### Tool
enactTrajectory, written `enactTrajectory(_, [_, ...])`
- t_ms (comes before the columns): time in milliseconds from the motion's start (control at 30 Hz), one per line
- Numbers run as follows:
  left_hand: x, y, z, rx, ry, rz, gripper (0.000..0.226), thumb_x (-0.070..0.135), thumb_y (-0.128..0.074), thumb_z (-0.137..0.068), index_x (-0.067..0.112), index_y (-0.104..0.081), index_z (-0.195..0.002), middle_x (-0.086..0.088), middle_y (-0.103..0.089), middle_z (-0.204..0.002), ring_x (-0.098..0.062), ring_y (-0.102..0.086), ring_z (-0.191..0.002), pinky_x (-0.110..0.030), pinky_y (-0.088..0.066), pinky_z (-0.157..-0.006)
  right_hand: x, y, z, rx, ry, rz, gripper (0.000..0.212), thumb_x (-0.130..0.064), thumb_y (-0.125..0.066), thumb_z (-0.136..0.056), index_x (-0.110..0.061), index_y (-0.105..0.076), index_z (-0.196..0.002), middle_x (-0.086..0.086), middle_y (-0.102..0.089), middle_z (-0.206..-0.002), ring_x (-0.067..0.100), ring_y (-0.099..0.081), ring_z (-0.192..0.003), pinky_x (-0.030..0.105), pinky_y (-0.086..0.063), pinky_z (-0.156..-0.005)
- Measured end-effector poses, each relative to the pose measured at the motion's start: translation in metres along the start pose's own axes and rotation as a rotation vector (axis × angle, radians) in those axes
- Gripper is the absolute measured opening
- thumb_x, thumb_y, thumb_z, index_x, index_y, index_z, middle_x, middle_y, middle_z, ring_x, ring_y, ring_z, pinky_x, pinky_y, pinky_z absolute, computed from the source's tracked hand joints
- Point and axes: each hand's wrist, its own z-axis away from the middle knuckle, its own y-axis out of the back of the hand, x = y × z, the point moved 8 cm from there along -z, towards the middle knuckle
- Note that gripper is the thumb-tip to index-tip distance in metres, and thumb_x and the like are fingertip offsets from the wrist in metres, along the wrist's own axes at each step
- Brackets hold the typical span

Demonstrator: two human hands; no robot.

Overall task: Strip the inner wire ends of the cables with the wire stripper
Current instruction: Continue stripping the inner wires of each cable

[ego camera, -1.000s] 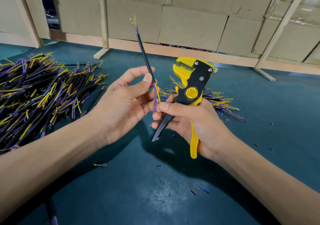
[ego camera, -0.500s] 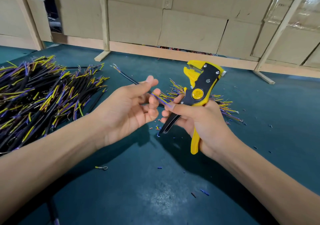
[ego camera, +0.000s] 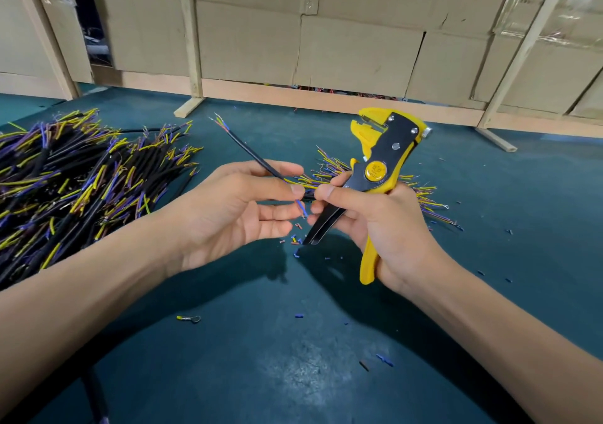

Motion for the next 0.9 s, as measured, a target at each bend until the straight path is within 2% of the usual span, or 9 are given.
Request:
enactTrajectory(167, [-0.005, -0.005, 0.003, -0.167, 0.098, -0.082, 0.028, 0.008, -0.078, -0.075, 0.01, -0.076, -0.103, -0.008, -0.064, -0.077, -0.016, -0.062, -0.064, -0.024, -0.047, -0.053, -0.005, 0.006, -0.002, 0.055, 0.039, -0.012, 0.015, 0.011, -0.071, -0.085, -0.001, -0.062, -0.084, 0.013, -0.064, -0.07, 0.032, -0.068, -0.064, 0.045, -0.06, -0.068])
enactTrajectory(367, [-0.016, -0.01, 0.011, -0.339, 0.248, -0.161, 0.021, 0.012, -0.077, -0.082, 0.002, -0.074, -0.1, -0.01, -0.06, -0.079, -0.013, -0.061, -0.066, -0.019, -0.038, -0.049, -0.009, 0.009, -0.004, 0.071, 0.067, -0.021, 0.017, 0.013, -0.071, -0.084, 0.0, -0.061, -0.086, 0.013, -0.06, -0.071, 0.033, -0.066, -0.065, 0.044, -0.059, -0.067])
enactTrajectory(467, [-0.018, -0.008, 0.015, -0.39, 0.298, -0.165, 0.022, 0.012, -0.082, -0.078, 0.003, -0.075, -0.097, -0.011, -0.06, -0.078, -0.012, -0.061, -0.066, -0.018, -0.038, -0.048, -0.008, 0.005, -0.003, 0.035, 0.079, -0.008, 0.017, 0.013, -0.071, -0.084, 0.0, -0.061, -0.085, 0.013, -0.059, -0.07, 0.033, -0.064, -0.063, 0.043, -0.058, -0.066])
enactTrajectory(533, [-0.014, -0.003, 0.012, -0.337, 0.248, -0.138, 0.018, 0.014, -0.08, -0.079, 0.006, -0.075, -0.094, -0.009, -0.062, -0.076, -0.011, -0.059, -0.065, -0.018, -0.038, -0.048, -0.008, 0.002, -0.002, 0.007, 0.073, 0.013, 0.014, 0.008, -0.073, -0.083, 0.0, -0.061, -0.085, 0.014, -0.063, -0.071, 0.034, -0.065, -0.064, 0.044, -0.059, -0.067])
enactTrajectory(633, [0.003, 0.009, 0.0, -0.124, 0.06, -0.047, 0.012, 0.012, -0.074, -0.082, 0.007, -0.073, -0.094, -0.006, -0.061, -0.079, -0.009, -0.055, -0.062, -0.018, -0.033, -0.049, -0.006, -0.003, 0.0, -0.058, 0.004, 0.006, 0.009, -0.005, -0.074, -0.081, -0.002, -0.065, -0.082, 0.018, -0.065, -0.073, 0.036, -0.065, -0.065, 0.048, -0.059, -0.069])
enactTrajectory(733, [0.022, 0.02, -0.002, 0.036, -0.12, 0.041, 0.012, 0.014, -0.069, -0.083, 0.006, -0.07, -0.092, -0.001, -0.062, -0.081, -0.006, -0.051, -0.059, -0.019, -0.027, -0.049, 0.002, -0.019, 0.009, -0.186, -0.105, -0.037, 0.007, -0.006, -0.072, -0.082, -0.006, -0.069, -0.075, 0.017, -0.061, -0.072, 0.035, -0.063, -0.065, 0.05, -0.058, -0.068])
enactTrajectory(900, [0.039, 0.021, 0.005, 0.128, -0.309, 0.055, 0.013, 0.019, -0.066, -0.087, 0.011, -0.056, -0.089, -0.002, -0.059, -0.079, -0.014, -0.053, -0.065, -0.023, -0.034, -0.053, 0.023, -0.049, 0.03, -0.351, -0.249, -0.115, 0.005, -0.006, -0.07, -0.082, -0.005, -0.067, -0.078, 0.016, -0.062, -0.073, 0.034, -0.065, -0.066, 0.05, -0.058, -0.067])
